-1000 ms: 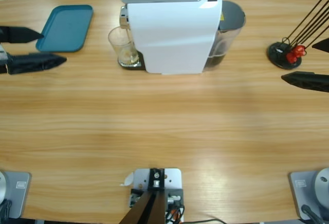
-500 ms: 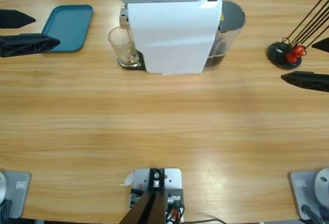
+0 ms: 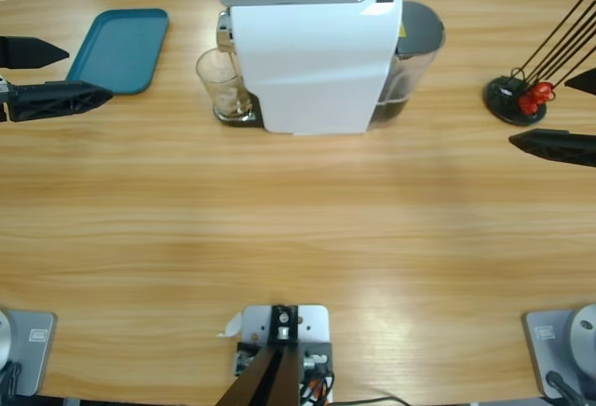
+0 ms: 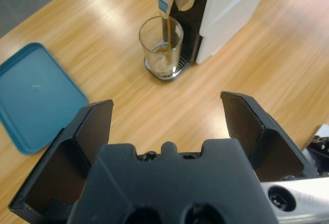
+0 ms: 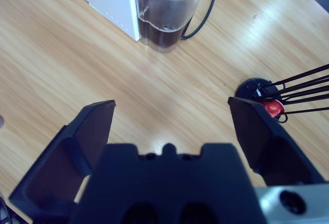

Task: Pour coffee

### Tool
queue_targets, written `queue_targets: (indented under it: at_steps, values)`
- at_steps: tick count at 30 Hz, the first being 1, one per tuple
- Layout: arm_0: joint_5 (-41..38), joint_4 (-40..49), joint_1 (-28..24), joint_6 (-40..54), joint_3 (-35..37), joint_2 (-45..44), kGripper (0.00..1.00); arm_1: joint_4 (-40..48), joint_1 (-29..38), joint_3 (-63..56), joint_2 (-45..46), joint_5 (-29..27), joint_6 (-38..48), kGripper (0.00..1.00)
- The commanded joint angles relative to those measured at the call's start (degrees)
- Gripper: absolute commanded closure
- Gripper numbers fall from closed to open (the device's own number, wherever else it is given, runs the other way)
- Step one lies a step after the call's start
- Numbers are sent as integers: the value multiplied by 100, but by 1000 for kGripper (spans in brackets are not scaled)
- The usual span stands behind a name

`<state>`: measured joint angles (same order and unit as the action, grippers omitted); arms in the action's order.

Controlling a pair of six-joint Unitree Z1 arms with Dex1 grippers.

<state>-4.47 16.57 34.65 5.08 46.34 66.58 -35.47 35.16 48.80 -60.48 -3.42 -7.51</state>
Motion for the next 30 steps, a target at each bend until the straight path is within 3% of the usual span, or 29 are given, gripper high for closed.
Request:
queue_targets:
  at_steps: [1,12,30]
  values:
    - [152,27,-46,11,-197,-11,4,40,35,-196,-87,-69,-40,0]
    - [503,-189,-46,-24,-160,-11,4,49,40,-204,-80,-53,-40,0]
    - [-341,-581,-46,-5,-514,-316,9,96,37,-238,-50,-44,-31,0]
